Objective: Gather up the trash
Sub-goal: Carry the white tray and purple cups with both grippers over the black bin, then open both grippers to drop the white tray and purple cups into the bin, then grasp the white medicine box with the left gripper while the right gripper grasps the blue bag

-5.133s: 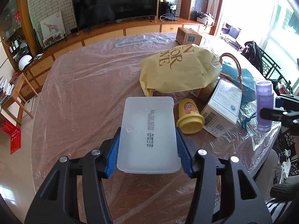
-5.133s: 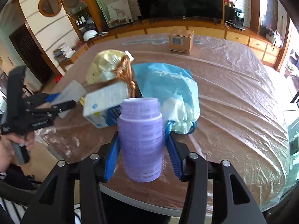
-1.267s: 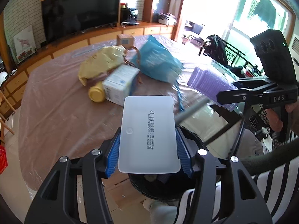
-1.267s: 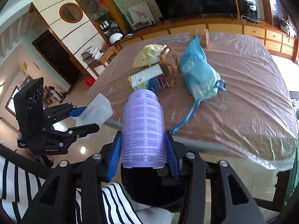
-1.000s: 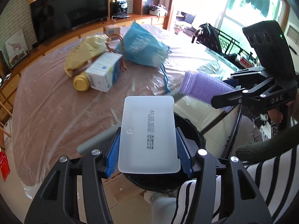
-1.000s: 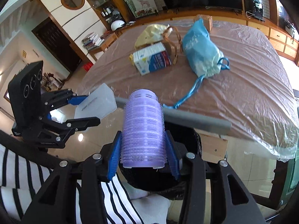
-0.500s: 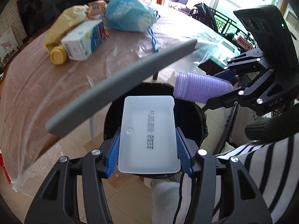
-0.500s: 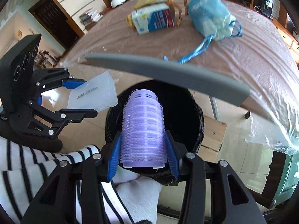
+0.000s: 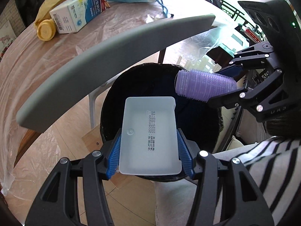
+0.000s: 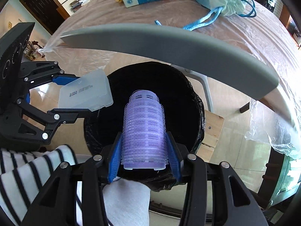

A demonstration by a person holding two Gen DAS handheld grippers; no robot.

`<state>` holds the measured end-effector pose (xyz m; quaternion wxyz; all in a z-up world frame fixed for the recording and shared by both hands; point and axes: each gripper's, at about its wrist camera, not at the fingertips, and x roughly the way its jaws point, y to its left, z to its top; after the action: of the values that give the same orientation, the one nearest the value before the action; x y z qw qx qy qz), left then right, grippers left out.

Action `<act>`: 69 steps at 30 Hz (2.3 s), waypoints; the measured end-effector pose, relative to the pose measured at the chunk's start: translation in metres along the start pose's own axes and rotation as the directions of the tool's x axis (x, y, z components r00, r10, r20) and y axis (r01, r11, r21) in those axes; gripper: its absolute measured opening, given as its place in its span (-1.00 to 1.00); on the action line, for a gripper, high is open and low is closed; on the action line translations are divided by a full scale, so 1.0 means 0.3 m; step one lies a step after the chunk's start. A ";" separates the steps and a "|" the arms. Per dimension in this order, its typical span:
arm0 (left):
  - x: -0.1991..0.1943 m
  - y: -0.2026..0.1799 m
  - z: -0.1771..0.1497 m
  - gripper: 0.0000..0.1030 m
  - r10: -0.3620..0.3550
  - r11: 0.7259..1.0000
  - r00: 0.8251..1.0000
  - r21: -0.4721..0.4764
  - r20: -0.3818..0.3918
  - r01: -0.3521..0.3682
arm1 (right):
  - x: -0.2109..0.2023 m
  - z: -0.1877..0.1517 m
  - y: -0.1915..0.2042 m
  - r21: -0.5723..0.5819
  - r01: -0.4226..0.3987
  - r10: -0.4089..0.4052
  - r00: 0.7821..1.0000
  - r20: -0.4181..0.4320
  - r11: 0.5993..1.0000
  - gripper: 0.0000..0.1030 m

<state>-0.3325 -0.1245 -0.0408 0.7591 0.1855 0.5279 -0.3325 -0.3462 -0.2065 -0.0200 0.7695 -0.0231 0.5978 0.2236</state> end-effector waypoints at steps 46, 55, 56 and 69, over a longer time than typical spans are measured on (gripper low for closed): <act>-0.179 0.076 0.039 0.78 -0.044 0.999 0.989 0.009 0.141 0.043 | -0.207 0.003 0.013 0.037 0.061 -0.067 0.982 0.177 0.997 0.72; -0.364 0.189 0.205 0.97 0.091 0.996 0.935 -0.029 0.343 -0.086 | -0.411 0.191 -0.082 0.099 0.181 -0.206 0.896 0.394 0.978 0.92; -0.359 0.212 0.236 0.97 0.103 0.995 0.934 -0.036 0.343 -0.096 | -0.403 0.234 -0.098 0.094 0.193 -0.214 0.894 0.393 0.977 0.92; -0.214 0.318 0.432 0.97 0.107 0.984 0.961 0.110 0.254 -0.138 | -0.265 0.481 -0.176 -0.018 0.248 -0.230 0.922 0.311 0.969 0.92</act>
<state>-0.1919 -0.1190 0.0604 0.8248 0.2229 0.3945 -0.3383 -0.2099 -0.2355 0.0828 0.8735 -0.0828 0.4571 0.1459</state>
